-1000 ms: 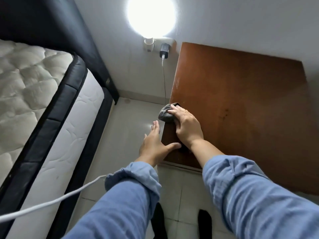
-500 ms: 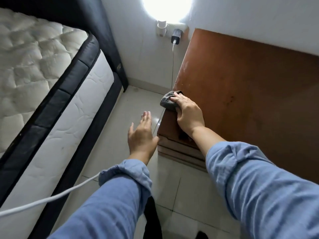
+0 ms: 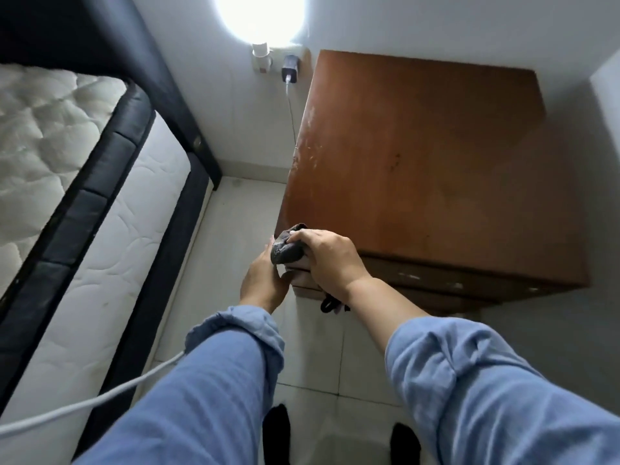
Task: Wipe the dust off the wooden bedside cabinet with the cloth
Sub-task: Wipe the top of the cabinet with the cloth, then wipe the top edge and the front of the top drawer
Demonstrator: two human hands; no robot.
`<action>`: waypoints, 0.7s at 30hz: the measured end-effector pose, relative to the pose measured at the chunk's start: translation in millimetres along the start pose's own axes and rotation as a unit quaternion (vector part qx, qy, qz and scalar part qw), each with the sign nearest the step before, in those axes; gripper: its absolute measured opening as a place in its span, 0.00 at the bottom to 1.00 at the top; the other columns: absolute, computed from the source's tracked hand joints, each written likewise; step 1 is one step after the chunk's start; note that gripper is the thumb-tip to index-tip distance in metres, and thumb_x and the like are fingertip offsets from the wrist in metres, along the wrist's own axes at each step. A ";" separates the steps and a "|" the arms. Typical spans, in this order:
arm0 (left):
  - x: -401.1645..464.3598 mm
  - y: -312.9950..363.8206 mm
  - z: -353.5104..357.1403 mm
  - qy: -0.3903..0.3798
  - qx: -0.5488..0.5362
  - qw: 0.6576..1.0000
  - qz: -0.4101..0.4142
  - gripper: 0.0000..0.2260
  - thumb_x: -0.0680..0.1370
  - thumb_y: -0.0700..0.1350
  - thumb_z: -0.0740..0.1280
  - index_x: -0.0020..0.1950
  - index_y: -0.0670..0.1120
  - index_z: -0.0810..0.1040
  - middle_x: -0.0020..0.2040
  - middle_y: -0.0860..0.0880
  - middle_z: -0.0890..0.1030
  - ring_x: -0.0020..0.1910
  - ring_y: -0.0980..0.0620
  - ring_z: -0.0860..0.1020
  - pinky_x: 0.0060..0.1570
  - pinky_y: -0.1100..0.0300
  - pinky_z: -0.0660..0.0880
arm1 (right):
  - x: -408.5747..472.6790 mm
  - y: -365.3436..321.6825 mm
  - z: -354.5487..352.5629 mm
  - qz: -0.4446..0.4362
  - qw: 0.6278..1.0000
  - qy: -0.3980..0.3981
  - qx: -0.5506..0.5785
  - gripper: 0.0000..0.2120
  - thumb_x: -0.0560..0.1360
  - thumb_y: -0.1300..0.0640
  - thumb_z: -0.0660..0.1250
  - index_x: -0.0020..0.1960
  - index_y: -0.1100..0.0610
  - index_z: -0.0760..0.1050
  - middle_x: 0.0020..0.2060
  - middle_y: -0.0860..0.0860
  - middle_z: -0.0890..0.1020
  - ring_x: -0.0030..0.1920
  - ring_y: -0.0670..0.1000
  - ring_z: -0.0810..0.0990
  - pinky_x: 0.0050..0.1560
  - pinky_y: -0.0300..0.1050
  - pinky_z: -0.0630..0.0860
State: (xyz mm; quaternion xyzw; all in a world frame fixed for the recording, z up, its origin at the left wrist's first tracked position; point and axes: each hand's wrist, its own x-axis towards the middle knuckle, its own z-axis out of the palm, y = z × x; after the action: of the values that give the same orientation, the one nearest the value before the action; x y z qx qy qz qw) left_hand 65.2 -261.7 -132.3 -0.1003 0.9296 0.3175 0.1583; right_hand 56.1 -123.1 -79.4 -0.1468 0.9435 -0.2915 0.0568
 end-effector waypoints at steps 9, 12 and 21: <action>-17.7 21.1 -21.1 -0.012 -0.040 0.999 0.010 0.35 0.70 0.51 0.74 0.73 0.46 0.64 0.68 0.47 0.74 0.65 0.45 0.73 0.61 0.54 0.70 | -88.0 45.6 -27.3 0.298 0.946 0.034 0.127 0.17 0.77 0.61 0.57 0.63 0.47 0.70 0.54 0.56 0.82 0.55 0.60 0.79 0.50 0.47 0.72; -20.5 22.2 -15.7 -0.001 -0.063 0.998 -0.015 0.37 0.69 0.50 0.75 0.74 0.45 0.62 0.70 0.45 0.71 0.67 0.44 0.71 0.64 0.52 0.69 | -124.4 79.5 -43.2 0.385 0.910 0.036 0.151 0.17 0.77 0.62 0.57 0.65 0.51 0.67 0.55 0.58 0.80 0.55 0.59 0.78 0.52 0.46 0.70; -18.9 18.7 14.1 0.058 -0.091 0.993 -0.041 0.40 0.70 0.48 0.75 0.77 0.48 0.57 0.73 0.43 0.67 0.69 0.41 0.69 0.66 0.47 0.68 | -196.1 172.6 -103.8 0.546 0.815 0.128 0.143 0.27 0.78 0.58 0.62 0.74 0.57 0.57 0.67 0.59 0.71 0.60 0.61 0.74 0.52 0.45 0.69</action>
State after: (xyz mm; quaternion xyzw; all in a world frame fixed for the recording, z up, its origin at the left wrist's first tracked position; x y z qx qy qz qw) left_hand 80.7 -236.8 -125.6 -0.1709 0.8994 0.3877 0.1075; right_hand 180.4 128.9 -87.5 0.4410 0.8152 -0.3601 0.1061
